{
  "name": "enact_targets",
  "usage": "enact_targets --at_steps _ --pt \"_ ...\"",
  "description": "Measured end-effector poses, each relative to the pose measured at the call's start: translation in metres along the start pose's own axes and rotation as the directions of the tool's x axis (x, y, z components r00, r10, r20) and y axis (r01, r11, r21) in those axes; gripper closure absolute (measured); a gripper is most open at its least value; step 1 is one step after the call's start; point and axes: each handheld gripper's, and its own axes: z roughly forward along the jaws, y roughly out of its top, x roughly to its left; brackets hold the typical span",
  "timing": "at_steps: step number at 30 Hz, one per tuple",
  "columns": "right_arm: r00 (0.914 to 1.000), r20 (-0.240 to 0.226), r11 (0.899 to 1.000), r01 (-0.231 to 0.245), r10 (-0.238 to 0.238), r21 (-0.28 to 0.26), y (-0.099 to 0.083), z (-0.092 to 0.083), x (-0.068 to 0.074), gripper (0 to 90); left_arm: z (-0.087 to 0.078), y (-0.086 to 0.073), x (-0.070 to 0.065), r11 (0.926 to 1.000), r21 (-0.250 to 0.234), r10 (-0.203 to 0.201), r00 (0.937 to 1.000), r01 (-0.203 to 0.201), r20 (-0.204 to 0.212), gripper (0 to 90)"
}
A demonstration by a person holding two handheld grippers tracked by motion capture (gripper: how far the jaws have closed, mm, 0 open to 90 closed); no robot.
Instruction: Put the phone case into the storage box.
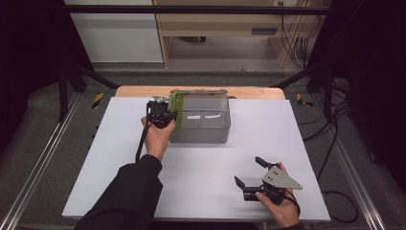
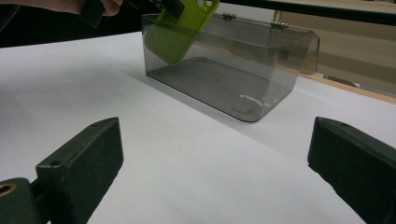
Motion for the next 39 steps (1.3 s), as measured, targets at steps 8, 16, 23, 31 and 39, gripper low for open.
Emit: enact_targets --at_steps 8,16,23,31,39 --pt "1.0000 -0.001 1.000 0.004 -0.004 0.005 -0.0004 0.0003 -0.0003 3.3 0.0027 -0.0008 -0.0004 1.0000 0.008 0.000 1.0000 0.000 -0.002 77.3" --pt "0.9998 0.018 1.000 -0.001 0.001 -0.010 0.0017 -0.0004 -0.0005 3.7 0.0041 -0.0009 -0.0005 0.9999 0.009 -0.005 1.0000 0.005 -0.001 77.3" --pt "0.9999 0.010 1.000 0.002 -0.002 -0.004 0.0012 0.0007 0.0008 3.5 0.0062 -0.0015 0.0002 0.9998 0.018 -0.009 1.0000 0.009 0.001 77.3" --pt "1.0000 0.006 1.000 0.001 -0.001 -0.001 0.0011 0.0009 0.0012 3.5 0.0062 -0.0013 0.0006 0.9995 0.021 -0.022 0.9997 0.022 0.007 77.3" --pt "1.0000 0.001 1.000 -0.002 0.002 0.006 0.0007 0.0013 0.0017 3.5 0.0071 -0.0017 0.0001 0.9995 0.022 -0.023 0.9997 0.023 0.009 77.3"
